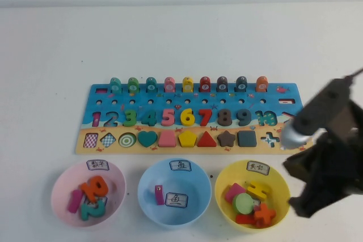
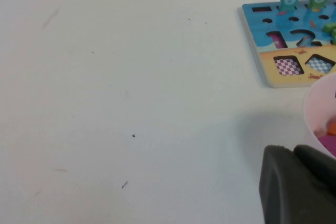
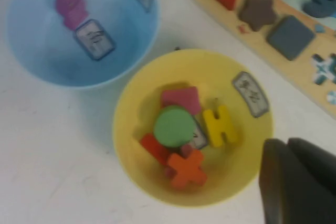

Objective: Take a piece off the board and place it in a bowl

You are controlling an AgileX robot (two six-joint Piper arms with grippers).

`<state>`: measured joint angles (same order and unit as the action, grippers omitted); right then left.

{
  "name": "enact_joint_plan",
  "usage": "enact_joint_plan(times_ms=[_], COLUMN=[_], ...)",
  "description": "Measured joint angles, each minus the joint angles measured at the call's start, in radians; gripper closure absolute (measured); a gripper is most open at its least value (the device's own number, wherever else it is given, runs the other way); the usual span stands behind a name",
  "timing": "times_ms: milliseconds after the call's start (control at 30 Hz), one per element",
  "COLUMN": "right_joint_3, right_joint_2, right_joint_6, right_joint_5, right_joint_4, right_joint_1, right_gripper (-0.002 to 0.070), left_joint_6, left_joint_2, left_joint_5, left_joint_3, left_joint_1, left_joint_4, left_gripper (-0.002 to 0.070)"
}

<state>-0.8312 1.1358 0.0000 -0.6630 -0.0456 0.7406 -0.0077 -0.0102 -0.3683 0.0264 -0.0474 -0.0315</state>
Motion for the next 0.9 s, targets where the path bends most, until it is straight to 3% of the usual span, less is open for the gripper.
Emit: enact_joint_plan(times_ms=[467, 900], right_joint_3=[0.502, 0.664], right_joint_2=[-0.490, -0.861], right_joint_6=[0.000, 0.000], right_joint_5=[0.370, 0.432], right_joint_4=[0.013, 0.016], right_joint_1=[-0.468, -0.595], right_gripper=[0.0693, 0.0693], left_joint_6=[0.000, 0.000], left_joint_2=[0.000, 0.000], left_joint_5=[0.000, 0.000], left_joint_3=[0.000, 0.000], left_joint_1=[0.000, 0.000], left_joint_4=[0.000, 0.000], left_gripper=[0.0676, 0.0676])
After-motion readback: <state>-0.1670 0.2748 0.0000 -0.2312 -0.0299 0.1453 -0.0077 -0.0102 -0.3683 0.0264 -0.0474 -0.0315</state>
